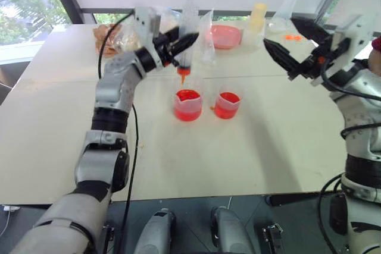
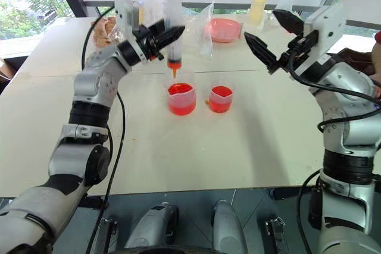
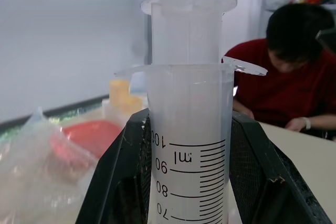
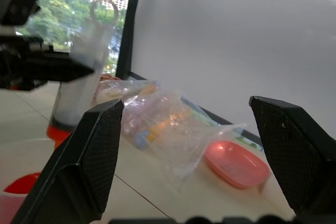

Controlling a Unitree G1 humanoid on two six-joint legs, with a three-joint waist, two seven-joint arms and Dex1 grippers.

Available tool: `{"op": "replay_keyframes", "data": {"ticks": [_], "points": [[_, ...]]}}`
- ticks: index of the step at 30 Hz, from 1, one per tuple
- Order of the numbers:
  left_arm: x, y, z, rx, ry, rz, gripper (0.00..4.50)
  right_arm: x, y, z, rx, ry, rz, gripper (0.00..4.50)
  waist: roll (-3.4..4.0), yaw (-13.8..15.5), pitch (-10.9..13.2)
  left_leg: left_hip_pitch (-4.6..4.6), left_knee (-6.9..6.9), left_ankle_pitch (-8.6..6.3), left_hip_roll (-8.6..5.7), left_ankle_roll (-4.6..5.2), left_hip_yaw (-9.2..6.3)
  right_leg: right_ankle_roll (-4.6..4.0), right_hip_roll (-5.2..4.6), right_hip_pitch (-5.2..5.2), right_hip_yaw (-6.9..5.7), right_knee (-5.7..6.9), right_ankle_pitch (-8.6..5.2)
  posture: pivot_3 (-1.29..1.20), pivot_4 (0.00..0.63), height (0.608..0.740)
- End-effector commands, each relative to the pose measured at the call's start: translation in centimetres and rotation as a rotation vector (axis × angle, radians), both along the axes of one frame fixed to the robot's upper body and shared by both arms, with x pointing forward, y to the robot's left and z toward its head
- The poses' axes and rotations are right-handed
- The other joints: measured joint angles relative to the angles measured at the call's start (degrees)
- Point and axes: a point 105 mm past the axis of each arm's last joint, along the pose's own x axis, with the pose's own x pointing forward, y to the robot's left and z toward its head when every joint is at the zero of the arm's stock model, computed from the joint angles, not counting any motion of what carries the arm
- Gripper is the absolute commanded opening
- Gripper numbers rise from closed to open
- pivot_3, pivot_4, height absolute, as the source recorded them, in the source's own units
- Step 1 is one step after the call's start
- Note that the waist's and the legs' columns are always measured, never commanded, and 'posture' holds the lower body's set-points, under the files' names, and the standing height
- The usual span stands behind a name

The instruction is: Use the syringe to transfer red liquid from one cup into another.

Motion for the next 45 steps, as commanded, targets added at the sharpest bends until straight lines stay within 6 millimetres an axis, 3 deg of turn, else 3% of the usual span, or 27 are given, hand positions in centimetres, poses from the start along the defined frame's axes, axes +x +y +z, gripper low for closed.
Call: {"op": "replay_keyframes", "data": {"ticks": [1, 3, 7, 14, 19, 24, 35, 37, 41, 45], "points": [[-1.7, -2.6, 4.2, -0.043, -0.132, -0.107, 1.46, -0.3, -1.6, 1.7, -0.055, -0.088, -0.108, 3.98, 0.00, 0.09, 0.00, 0.00, 0.02, 0.00, 0.00, 0.00, 0.09, 0.00, 0.00, 0.01, -0.01, 0.00, 0.00, 0.00, 0.150, 0.740], [-1.7, -5.1, 3.5, -0.037, -0.121, -0.169, 1.46, 0.0, -2.1, 2.1, -0.070, -0.114, -0.143, 3.98, 0.00, 0.16, 0.00, 0.00, 0.05, 0.00, 0.00, 0.01, 0.15, 0.01, 0.00, 0.05, -0.01, -0.03, 0.00, 0.00, 0.150, 0.740], [-1.2, -7.8, 2.0, -0.046, -0.070, -0.216, 1.46, 0.3, -2.6, 2.7, -0.101, -0.156, -0.195, 3.98, 0.00, 0.10, 0.00, 0.03, 0.05, -0.01, -0.02, 0.03, 0.16, 0.01, 0.00, 0.12, -0.01, -0.06, 0.00, 0.00, 0.150, 0.740], [-1.3, -10.7, -0.6, -0.017, -0.023, -0.278, 1.46, 0.5, -2.7, 3.8, -0.170, -0.242, -0.260, 3.98, 0.00, -0.13, 0.00, 0.04, 0.03, -0.01, 0.01, 0.04, 0.20, 0.01, 0.03, 0.06, 0.00, -0.04, 0.00, 0.00, 0.150, 0.740], [-1.5, -11.1, -1.5, -0.008, -0.018, -0.297, 1.46, 1.0, -1.1, 4.9, -0.133, -0.300, -0.213, 3.98, 0.00, -0.06, 0.00, 0.04, 0.03, -0.01, 0.01, 0.04, 0.20, 0.01, 0.03, 0.07, 0.01, -0.04, 0.00, 0.00, 0.150, 0.740], [-2.0, -11.7, -1.9, 0.017, -0.031, -0.327, 1.46, 2.2, 1.1, 4.1, -0.155, -0.293, -0.145, 3.98, 0.01, -0.02, 0.00, 0.03, 0.03, -0.01, 0.00, 0.04, 0.20, 0.02, 0.04, 0.07, 0.01, -0.04, 0.00, 0.00, 0.150, 0.740], [-3.3, -12.3, -3.9, 0.111, -0.059, -0.396, 1.46, 3.1, 3.0, 3.4, -0.179, -0.291, -0.073, 3.98, 0.01, 0.00, 0.00, 0.02, 0.03, -0.01, 0.00, 0.03, 0.18, 0.02, 0.04, 0.07, 0.01, -0.06, 0.00, 0.00, 0.150, 0.740], [-3.1, -12.2, -3.8, 0.105, -0.054, -0.378, 1.46, 2.9, 3.4, 3.5, -0.180, -0.293, -0.050, 3.46, 0.01, -0.02, 0.00, 0.03, 0.03, -0.01, 0.00, 0.04, 0.18, 0.02, 0.04, 0.07, 0.01, -0.06, 0.00, 0.00, 0.150, 0.740], [-2.8, -12.1, -3.4, 0.087, -0.050, -0.361, 1.46, 2.8, 3.8, 3.0, -0.217, -0.274, -0.030, 1.74, 0.01, -0.09, 0.00, 0.04, 0.02, -0.01, 0.00, 0.03, 0.17, 0.01, 0.04, 0.07, 0.01, -0.05, 0.00, 0.00, 0.150, 0.740], [-2.5, -11.8, -2.7, 0.054, -0.039, -0.347, 1.46, 2.6, 3.1, 2.5, -0.253, -0.261, -0.056, 1.74, 0.01, 0.00, 0.00, 0.03, 0.03, -0.01, 0.00, 0.04, 0.17, 0.02, 0.04, 0.07, 0.01, -0.06, 0.00, 0.00, 0.150, 0.740]]}}
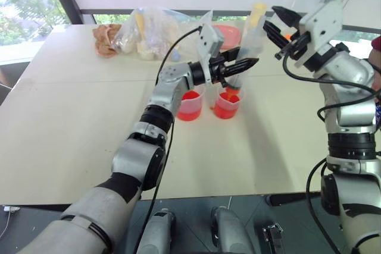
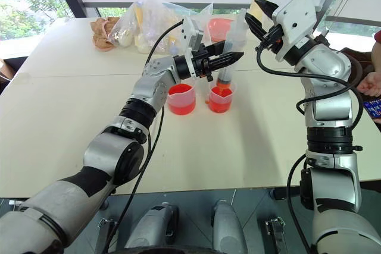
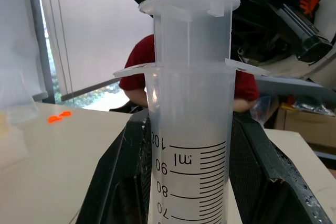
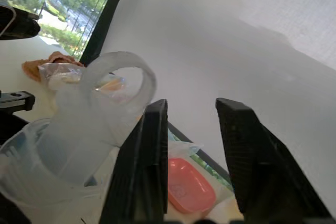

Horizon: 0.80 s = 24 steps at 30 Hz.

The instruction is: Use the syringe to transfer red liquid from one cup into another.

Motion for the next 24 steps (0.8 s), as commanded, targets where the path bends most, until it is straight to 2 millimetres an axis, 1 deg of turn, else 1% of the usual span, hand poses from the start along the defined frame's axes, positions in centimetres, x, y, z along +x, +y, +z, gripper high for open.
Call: {"op": "replay_keyframes", "data": {"ticks": [1, 6, 10, 15, 20, 24], "points": [[-0.4, -0.5, 2.5, -0.036, -0.051, -0.011, 1.46, -1.4, 0.8, 1.1, -0.043, -0.056, 0.032, 1.74, 0.00, 0.06, 0.00, 0.00, 0.00, 0.00, 0.00, 0.00, 0.00, 0.00, 0.00, 0.00, 0.00, 0.00, 0.00, 0.00, 0.150, 0.740], [0.0, -0.2, 2.6, -0.044, -0.039, 0.002, 1.46, -2.0, 0.4, 1.3, -0.048, -0.056, 0.027, 1.74, 0.00, 0.06, 0.00, 0.00, 0.01, 0.00, 0.00, 0.00, 0.00, 0.00, 0.00, 0.00, 0.00, 0.00, 0.00, 0.00, 0.150, 0.740], [-0.2, -0.5, 2.5, -0.033, -0.043, -0.009, 1.46, -2.4, 0.8, 1.4, -0.053, -0.056, 0.046, 1.74, 0.00, -0.05, 0.00, 0.00, 0.00, 0.00, 0.00, 0.00, 0.00, 0.00, 0.00, 0.00, 0.00, 0.01, 0.00, 0.00, 0.150, 0.740], [-0.4, -0.9, 1.9, -0.006, -0.054, -0.022, 1.46, -2.5, 1.3, 1.6, -0.053, -0.059, 0.065, 1.74, 0.00, 0.02, 0.00, 0.00, 0.00, 0.00, 0.00, 0.00, 0.00, 0.00, 0.00, 0.00, 0.00, 0.01, 0.00, 0.00, 0.150, 0.740], [-0.2, -0.8, 1.6, 0.007, -0.053, -0.006, 1.46, -3.0, 2.1, 1.6, -0.069, -0.050, 0.104, 1.74, 0.00, 0.05, 0.00, 0.00, 0.00, 0.00, 0.00, 0.00, 0.00, 0.00, 0.00, 0.00, 0.00, 0.00, 0.00, 0.00, 0.150, 0.740], [0.3, -0.6, 1.8, -0.004, -0.039, 0.025, 1.46, -3.2, 2.3, 1.6, -0.083, -0.046, 0.113, 1.74, 0.00, -0.04, 0.00, 0.00, 0.00, 0.00, 0.00, 0.00, 0.00, 0.00, 0.00, 0.00, 0.00, 0.01, 0.00, 0.00, 0.150, 0.740]]}}
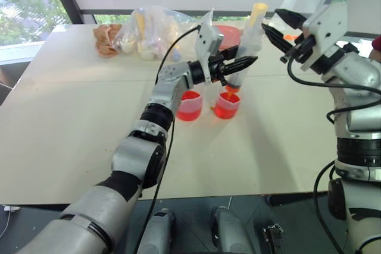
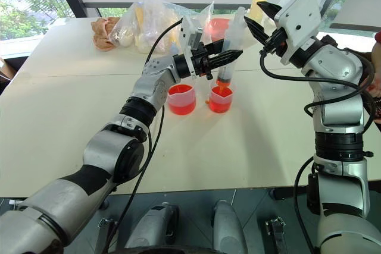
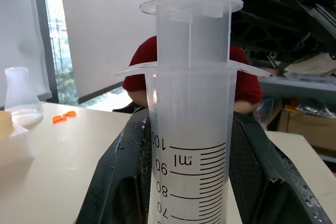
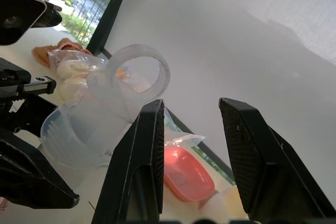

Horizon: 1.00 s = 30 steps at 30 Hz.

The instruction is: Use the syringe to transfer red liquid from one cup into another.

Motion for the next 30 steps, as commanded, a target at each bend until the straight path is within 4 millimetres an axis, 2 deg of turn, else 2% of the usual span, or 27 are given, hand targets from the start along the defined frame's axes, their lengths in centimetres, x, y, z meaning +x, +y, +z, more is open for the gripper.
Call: {"op": "replay_keyframes", "data": {"ticks": [1, 10, 17, 20, 22, 26, 30], "points": [[-0.3, -0.8, 2.1, -0.012, -0.055, -0.001, 1.46, -1.9, 2.1, 1.7, -0.039, -0.081, 0.098, 1.74, 0.00, -0.03, 0.00, 0.00, -0.01, 0.00, 0.00, 0.00, 0.00, 0.00, 0.00, 0.00, 0.00, 0.00, 0.00, 0.00, 0.150, 0.740], [-0.9, -1.2, 1.7, 0.008, -0.074, -0.045, 1.46, -2.1, 1.9, 1.6, -0.049, -0.080, 0.088, 1.74, 0.00, 0.05, 0.00, -0.01, 0.01, 0.00, 0.00, 0.00, -0.01, 0.00, 0.01, 0.00, -0.01, 0.00, 0.00, 0.00, 0.150, 0.740], [-1.4, -1.5, 1.4, 0.019, -0.080, -0.074, 1.46, -1.2, 2.0, 1.3, -0.062, -0.090, 0.065, 1.74, 0.00, 0.03, 0.00, -0.01, 0.01, 0.00, 0.00, 0.00, -0.01, 0.00, 0.01, 0.00, -0.01, 0.00, 0.00, 0.00, 0.150, 0.740], [-1.3, -1.3, 1.4, 0.022, -0.083, -0.069, 1.46, -1.0, 1.9, 1.8, -0.050, -0.110, 0.064, 0.91, 0.00, 0.01, 0.00, -0.01, 0.01, 0.00, 0.00, 0.00, -0.01, 0.00, 0.01, 0.00, -0.01, 0.00, 0.00, 0.00, 0.150, 0.740], [-1.3, -1.2, 1.4, 0.022, -0.084, -0.068, 1.46, -0.9, 2.0, 1.8, -0.048, -0.113, 0.068, 0.05, 0.00, 0.01, 0.00, -0.01, 0.01, 0.00, 0.00, 0.00, -0.01, 0.00, 0.01, 0.00, -0.01, 0.00, 0.00, 0.00, 0.150, 0.740], [-1.3, -1.1, 1.6, 0.014, -0.086, -0.064, 1.46, -0.9, 2.1, 1.6, -0.049, -0.104, 0.081, 0.05, 0.00, 0.00, 0.00, 0.00, 0.00, 0.00, 0.00, 0.00, -0.02, 0.00, 0.01, 0.00, -0.01, 0.00, 0.00, 0.00, 0.150, 0.740], [-1.0, -0.7, 3.0, -0.042, -0.073, -0.049, 1.46, -0.8, 2.5, 0.1, -0.033, -0.033, 0.109, 0.05, 0.00, 0.02, 0.00, -0.01, 0.01, 0.00, 0.00, 0.00, -0.01, 0.00, 0.01, 0.00, -0.01, 0.00, 0.00, 0.00, 0.150, 0.740]]}}
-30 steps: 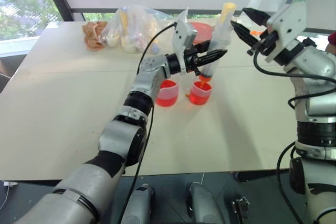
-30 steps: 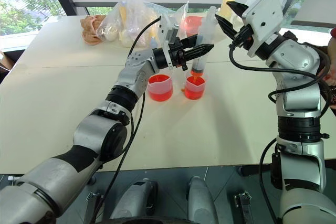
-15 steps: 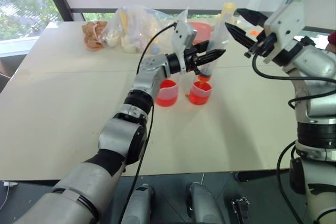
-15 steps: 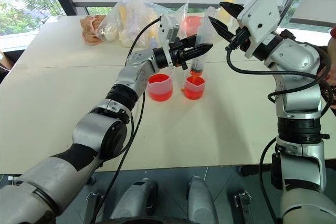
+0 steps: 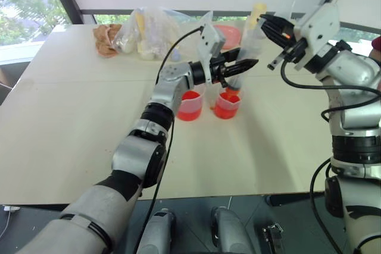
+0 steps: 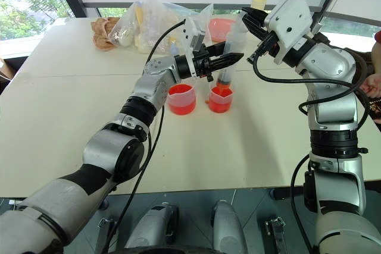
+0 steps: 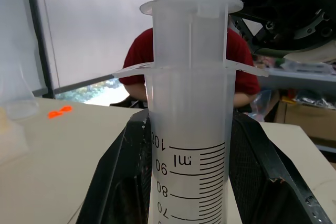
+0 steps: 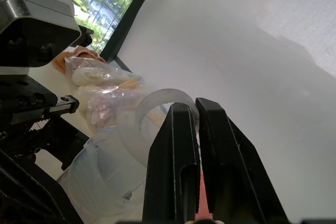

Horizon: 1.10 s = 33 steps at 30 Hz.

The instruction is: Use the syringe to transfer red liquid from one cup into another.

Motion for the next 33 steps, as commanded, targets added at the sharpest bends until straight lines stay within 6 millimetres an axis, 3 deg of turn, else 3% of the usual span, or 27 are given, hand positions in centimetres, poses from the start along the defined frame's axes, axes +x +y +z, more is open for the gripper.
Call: {"op": "replay_keyframes", "data": {"ticks": [1, 5, 19, 26, 29, 33], "points": [[-0.6, -0.3, 3.3, -0.072, -0.064, -0.010, 1.46, -0.7, 1.4, -0.7, 0.012, 0.029, 0.078, 0.05, 0.00, 0.00, 0.00, 0.00, 0.00, 0.00, 0.00, 0.00, 0.00, 0.00, 0.00, 0.00, 0.00, 0.00, 0.00, 0.00, 0.150, 0.740], [-0.4, 0.0, 4.6, -0.096, -0.096, 0.012, 1.46, -0.7, 2.4, -2.7, 0.012, 0.085, 0.107, 0.05, 0.00, 0.02, 0.00, -0.01, 0.00, 0.00, 0.00, 0.00, 0.00, 0.00, 0.00, 0.00, 0.00, 0.00, 0.00, 0.00, 0.150, 0.740], [-0.3, 0.7, 7.5, -0.162, -0.132, 0.039, 1.46, -0.8, 3.7, -5.4, 0.082, 0.209, 0.139, 0.05, 0.00, 0.02, 0.00, 0.00, 0.01, 0.00, 0.00, 0.00, -0.01, 0.00, 0.01, 0.00, 0.00, 0.01, 0.00, 0.00, 0.150, 0.740], [-0.7, 0.5, 7.3, -0.169, -0.117, 0.010, 1.46, -1.0, 1.7, -3.8, 0.130, 0.177, 0.087, 0.05, 0.01, -0.22, 0.00, 0.01, -0.01, 0.00, 0.02, 0.00, -0.01, 0.00, 0.04, -0.01, 0.01, 0.02, 0.00, 0.00, 0.150, 0.740], [-0.6, 0.6, 6.8, -0.162, -0.103, 0.007, 1.46, -1.3, -0.2, -2.2, 0.221, 0.158, 0.056, 0.89, 0.03, 0.02, 0.00, -0.02, 0.01, 0.00, 0.03, 0.00, -0.03, 0.00, 0.05, -0.01, 0.01, 0.01, 0.00, 0.00, 0.150, 0.740], [-0.8, 0.8, 6.7, -0.172, -0.077, -0.009, 1.46, -1.7, -1.8, -1.6, 0.263, 0.152, 0.012, 2.82, 0.02, 0.23, 0.00, -0.03, 0.02, 0.00, 0.01, 0.00, -0.04, 0.00, 0.02, 0.01, 0.01, -0.02, 0.01, 0.00, 0.150, 0.740]]}}
